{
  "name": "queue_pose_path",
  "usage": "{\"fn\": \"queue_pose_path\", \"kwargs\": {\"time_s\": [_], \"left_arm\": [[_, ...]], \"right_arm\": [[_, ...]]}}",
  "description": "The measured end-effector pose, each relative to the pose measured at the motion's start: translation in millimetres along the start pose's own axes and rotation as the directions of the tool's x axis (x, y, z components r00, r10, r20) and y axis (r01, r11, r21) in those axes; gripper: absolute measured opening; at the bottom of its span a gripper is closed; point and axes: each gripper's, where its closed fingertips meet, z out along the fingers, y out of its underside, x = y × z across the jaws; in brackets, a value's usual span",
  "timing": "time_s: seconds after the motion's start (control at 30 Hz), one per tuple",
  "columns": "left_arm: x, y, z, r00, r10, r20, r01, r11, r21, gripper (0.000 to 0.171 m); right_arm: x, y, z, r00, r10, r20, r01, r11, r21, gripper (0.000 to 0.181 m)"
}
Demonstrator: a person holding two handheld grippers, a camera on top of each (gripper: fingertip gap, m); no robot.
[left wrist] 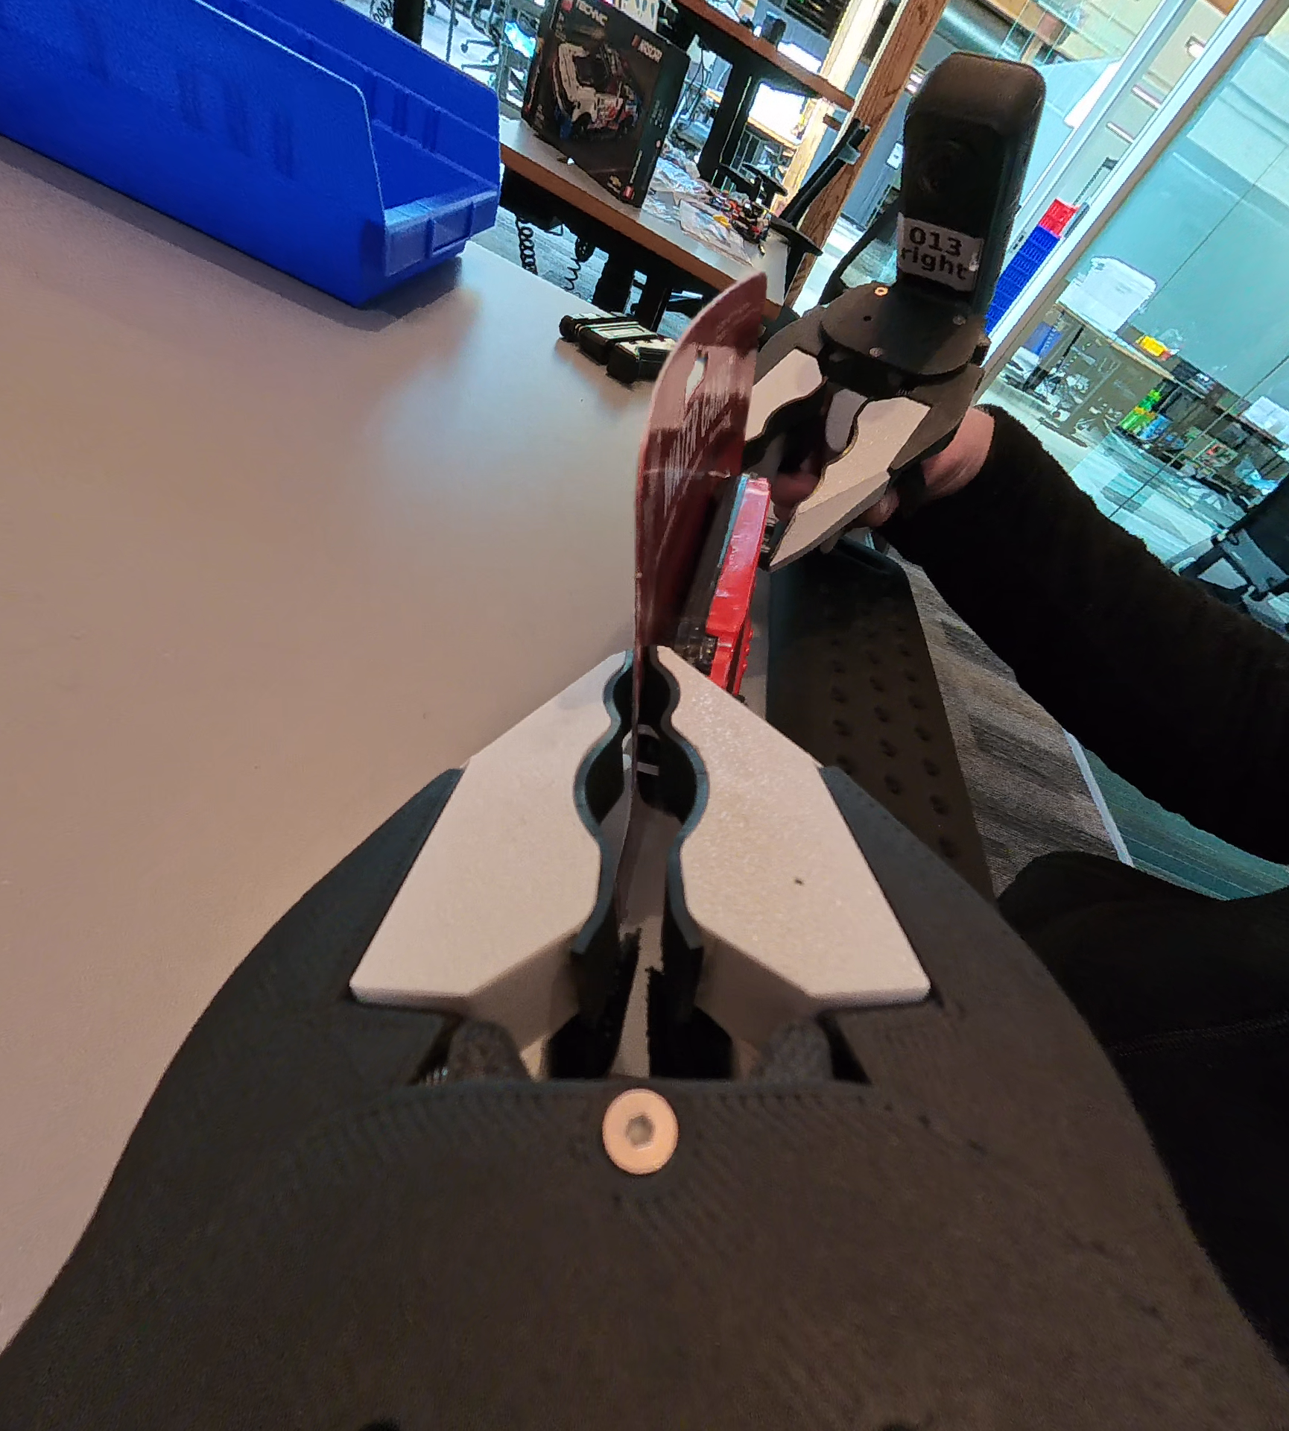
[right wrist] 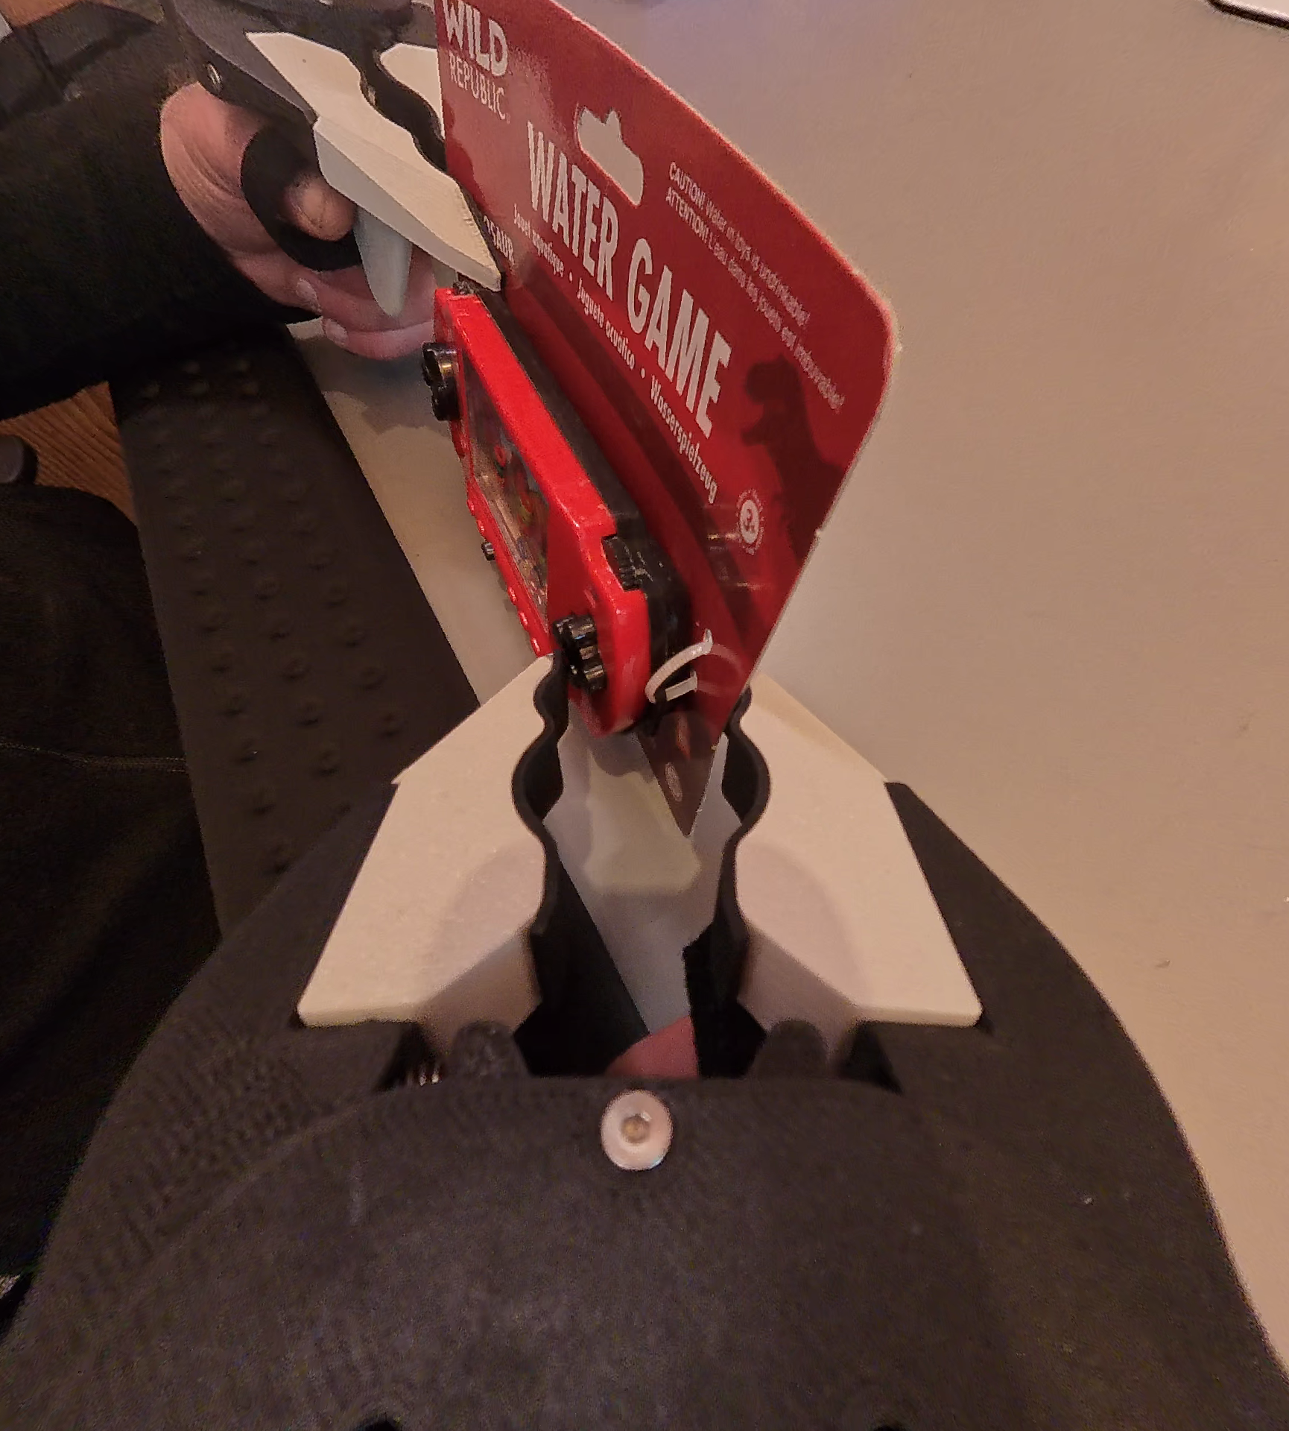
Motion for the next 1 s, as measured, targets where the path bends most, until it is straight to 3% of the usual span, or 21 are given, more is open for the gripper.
{"fn": "queue_pose_path", "kwargs": {"time_s": [1.0], "left_arm": [[9.0, -2.9, -0.1, 0.999, 0.046, 0.003, -0.046, 0.999, 0.008, 0.000]], "right_arm": [[-1.9, 2.8, -0.6, 1.000, -0.014, -0.017, 0.014, 1.000, -0.007, 0.040]]}}
